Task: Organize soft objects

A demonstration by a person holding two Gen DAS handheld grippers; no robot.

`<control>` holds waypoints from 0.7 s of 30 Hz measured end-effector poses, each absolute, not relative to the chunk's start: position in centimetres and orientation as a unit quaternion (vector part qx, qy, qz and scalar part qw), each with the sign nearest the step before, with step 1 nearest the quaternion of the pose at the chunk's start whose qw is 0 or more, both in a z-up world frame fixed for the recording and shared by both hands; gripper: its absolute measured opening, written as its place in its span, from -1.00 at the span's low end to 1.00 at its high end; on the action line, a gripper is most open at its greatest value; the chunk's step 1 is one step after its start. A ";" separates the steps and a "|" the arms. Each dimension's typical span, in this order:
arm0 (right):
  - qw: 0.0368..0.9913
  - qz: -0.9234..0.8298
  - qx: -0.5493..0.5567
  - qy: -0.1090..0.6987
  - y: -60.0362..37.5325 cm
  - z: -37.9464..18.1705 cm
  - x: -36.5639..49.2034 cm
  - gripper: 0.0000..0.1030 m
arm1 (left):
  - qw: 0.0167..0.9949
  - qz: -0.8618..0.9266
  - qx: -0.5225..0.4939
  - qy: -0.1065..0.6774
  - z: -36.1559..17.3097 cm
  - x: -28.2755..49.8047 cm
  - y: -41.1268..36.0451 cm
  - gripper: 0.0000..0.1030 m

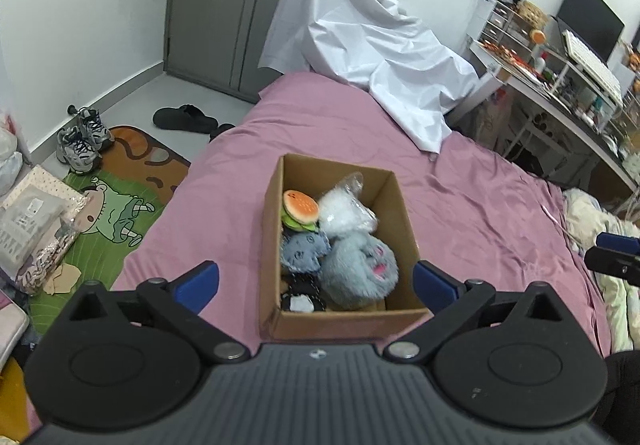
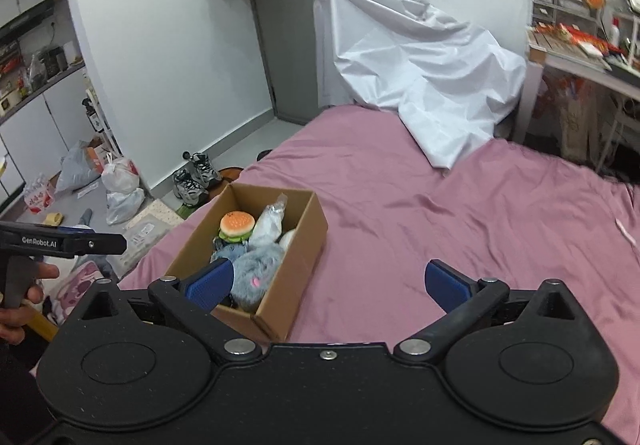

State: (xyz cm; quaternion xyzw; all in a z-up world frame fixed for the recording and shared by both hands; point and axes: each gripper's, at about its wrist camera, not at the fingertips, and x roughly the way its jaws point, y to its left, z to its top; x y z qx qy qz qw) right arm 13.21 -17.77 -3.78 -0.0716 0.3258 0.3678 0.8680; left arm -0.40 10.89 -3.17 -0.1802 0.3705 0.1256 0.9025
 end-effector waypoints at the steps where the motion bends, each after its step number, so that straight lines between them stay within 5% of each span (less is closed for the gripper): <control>1: 0.867 0.366 -0.067 0.330 -18.2 -3.8 13.1 1.00 | 0.903 0.124 -0.177 0.372 -3.0 -0.5 10.6 0.98; 21: 0.866 0.357 -0.015 0.350 -22.7 -2.6 9.6 1.00 | 0.903 0.105 -0.161 0.384 0.4 -3.5 5.9 0.99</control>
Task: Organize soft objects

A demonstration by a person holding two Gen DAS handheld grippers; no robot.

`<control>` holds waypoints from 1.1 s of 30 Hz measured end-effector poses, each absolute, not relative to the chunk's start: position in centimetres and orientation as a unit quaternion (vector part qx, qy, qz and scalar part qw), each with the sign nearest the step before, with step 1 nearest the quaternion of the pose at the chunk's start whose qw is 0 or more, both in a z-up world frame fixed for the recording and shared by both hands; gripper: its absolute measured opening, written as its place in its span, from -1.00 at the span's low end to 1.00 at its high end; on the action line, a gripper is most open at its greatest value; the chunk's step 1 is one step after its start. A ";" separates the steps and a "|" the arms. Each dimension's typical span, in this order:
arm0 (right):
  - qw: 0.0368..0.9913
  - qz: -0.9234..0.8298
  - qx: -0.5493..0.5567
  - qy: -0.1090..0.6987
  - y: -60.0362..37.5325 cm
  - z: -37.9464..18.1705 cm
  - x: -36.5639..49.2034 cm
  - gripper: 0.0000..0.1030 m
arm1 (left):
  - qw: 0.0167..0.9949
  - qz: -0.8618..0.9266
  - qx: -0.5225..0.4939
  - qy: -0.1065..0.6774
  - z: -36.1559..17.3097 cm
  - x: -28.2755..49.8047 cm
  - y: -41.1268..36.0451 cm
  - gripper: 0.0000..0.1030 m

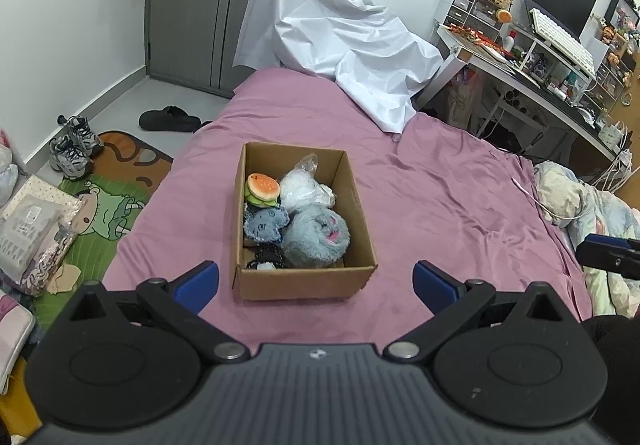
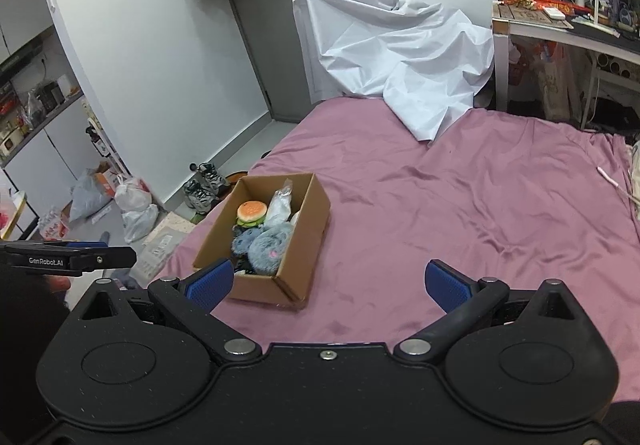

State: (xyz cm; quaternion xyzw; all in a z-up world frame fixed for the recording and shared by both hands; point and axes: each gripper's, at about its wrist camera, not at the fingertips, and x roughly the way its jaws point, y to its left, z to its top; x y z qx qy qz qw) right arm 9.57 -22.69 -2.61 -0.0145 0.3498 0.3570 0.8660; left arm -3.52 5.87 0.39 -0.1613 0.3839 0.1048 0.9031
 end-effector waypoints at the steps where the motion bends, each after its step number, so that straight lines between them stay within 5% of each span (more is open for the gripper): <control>1: 0.866 0.357 -0.013 0.351 -22.7 -2.6 9.4 1.00 | 0.903 0.107 -0.160 0.384 0.5 -3.7 5.7 0.99; 33: 0.852 0.367 0.012 0.373 -23.8 -3.0 7.2 1.00 | 0.891 0.132 -0.146 0.409 2.3 -5.1 2.5 0.99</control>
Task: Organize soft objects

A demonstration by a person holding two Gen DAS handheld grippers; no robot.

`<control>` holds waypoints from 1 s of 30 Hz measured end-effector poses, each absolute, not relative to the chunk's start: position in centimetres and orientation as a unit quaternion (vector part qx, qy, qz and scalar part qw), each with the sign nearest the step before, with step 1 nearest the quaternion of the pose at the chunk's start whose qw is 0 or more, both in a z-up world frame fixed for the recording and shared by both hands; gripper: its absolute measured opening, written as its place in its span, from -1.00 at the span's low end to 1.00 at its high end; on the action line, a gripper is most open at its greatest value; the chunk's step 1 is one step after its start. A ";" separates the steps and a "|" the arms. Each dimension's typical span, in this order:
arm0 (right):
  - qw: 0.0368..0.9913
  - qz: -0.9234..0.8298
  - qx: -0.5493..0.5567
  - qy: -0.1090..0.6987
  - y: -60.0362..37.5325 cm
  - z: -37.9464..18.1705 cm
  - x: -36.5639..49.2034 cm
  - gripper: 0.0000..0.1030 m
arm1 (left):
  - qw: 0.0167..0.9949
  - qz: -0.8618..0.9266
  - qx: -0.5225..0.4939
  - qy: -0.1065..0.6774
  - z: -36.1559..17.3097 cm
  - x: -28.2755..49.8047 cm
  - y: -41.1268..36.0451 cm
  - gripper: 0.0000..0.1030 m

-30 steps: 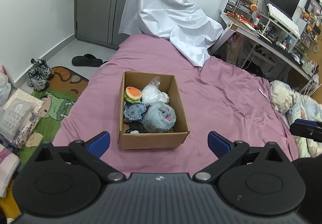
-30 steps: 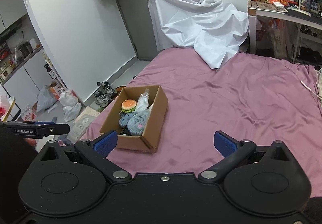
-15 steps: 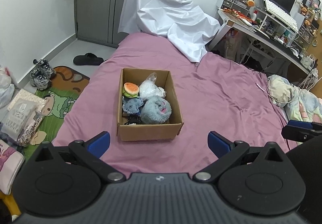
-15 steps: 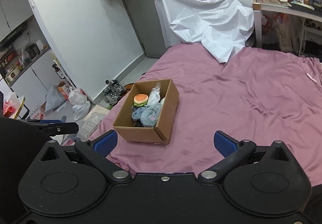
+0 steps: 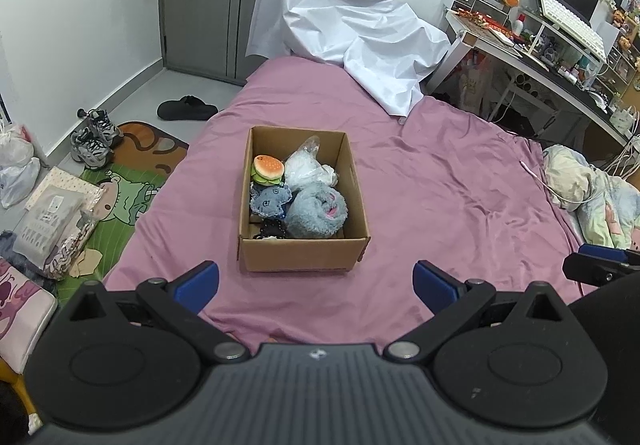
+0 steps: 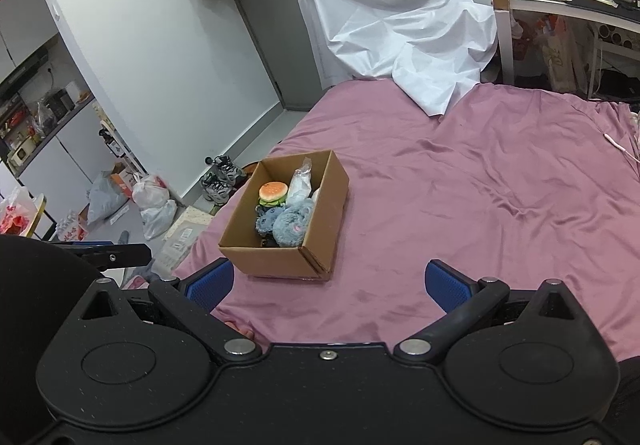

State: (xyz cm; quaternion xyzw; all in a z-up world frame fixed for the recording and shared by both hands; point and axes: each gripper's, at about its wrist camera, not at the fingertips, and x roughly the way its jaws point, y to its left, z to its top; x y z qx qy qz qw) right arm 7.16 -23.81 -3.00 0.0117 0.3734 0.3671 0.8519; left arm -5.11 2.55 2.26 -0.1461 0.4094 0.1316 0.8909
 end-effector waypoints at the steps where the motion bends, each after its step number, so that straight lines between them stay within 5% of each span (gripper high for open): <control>1: 0.852 0.367 0.012 0.374 -23.8 -3.0 7.2 1.00 | 0.891 0.132 -0.146 0.410 2.3 -5.1 2.5 0.99; 30: 0.850 0.374 0.028 0.370 -24.8 -3.3 8.0 1.00 | 0.887 0.149 -0.147 0.412 2.0 -4.9 2.5 0.99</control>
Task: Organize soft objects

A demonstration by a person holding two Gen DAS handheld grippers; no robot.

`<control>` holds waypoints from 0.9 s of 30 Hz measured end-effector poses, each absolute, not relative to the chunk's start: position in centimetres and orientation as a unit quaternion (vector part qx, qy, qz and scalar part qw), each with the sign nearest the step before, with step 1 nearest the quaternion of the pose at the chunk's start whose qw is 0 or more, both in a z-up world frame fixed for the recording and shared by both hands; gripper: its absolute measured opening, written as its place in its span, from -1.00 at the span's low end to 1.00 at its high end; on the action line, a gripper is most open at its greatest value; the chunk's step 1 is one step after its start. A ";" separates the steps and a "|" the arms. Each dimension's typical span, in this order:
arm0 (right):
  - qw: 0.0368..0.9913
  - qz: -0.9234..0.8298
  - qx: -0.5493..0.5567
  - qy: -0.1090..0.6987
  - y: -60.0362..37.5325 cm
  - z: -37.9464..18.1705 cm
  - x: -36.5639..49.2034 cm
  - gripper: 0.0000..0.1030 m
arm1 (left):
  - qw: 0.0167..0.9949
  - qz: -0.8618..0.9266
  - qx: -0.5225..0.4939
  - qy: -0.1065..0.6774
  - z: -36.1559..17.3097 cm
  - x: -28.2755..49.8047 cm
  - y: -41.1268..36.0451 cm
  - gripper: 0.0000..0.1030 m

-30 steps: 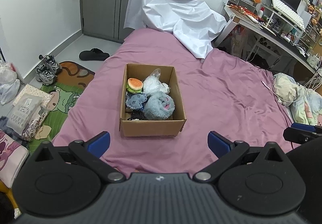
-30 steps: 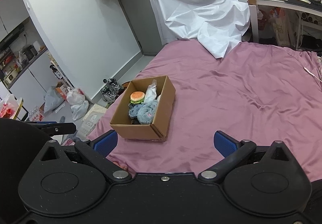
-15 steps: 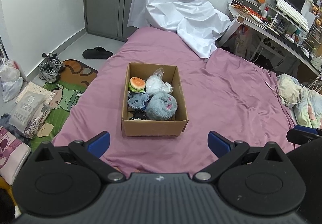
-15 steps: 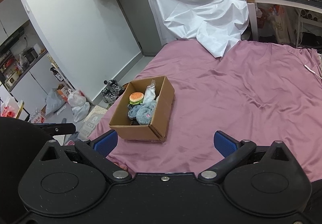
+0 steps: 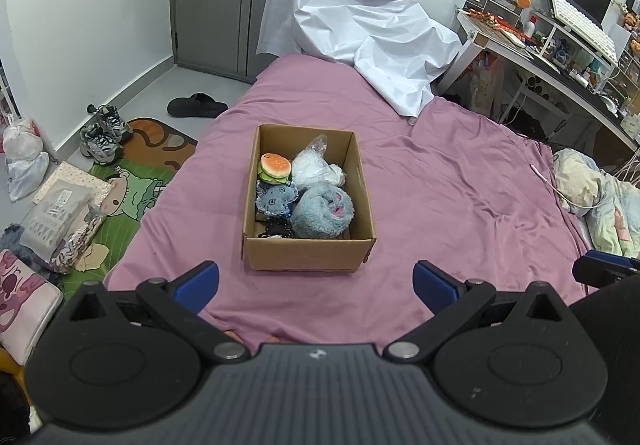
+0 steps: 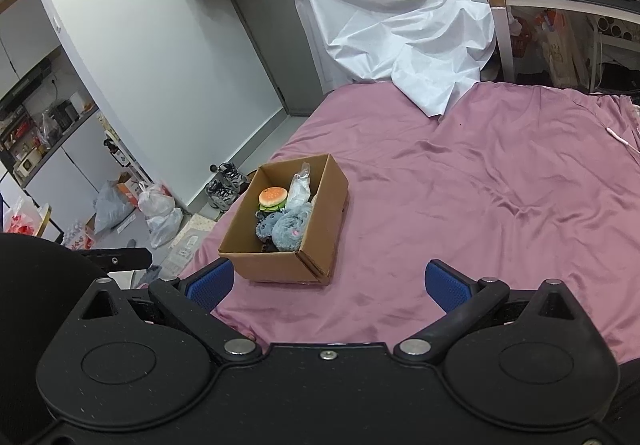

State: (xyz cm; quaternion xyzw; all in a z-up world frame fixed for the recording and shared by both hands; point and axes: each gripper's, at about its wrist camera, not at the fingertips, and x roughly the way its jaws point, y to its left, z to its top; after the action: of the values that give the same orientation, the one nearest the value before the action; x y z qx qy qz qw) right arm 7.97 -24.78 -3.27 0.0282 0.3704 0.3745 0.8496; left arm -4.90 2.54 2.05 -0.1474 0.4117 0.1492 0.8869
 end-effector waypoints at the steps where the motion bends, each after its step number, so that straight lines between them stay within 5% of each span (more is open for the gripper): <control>1: 0.850 0.374 0.028 0.370 -24.8 -3.3 8.0 1.00 | 0.887 0.149 -0.148 0.412 2.0 -4.9 2.6 0.99; 27: 0.847 0.367 0.032 0.383 -23.8 -3.4 8.2 1.00 | 0.886 0.146 -0.151 0.414 1.8 -4.9 2.0 0.99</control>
State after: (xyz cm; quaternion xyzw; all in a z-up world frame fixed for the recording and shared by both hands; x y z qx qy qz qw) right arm 8.21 -23.76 -3.43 0.0319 0.3831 0.3666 0.8472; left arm -4.89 2.05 1.79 -0.1510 0.4141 0.1458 0.8857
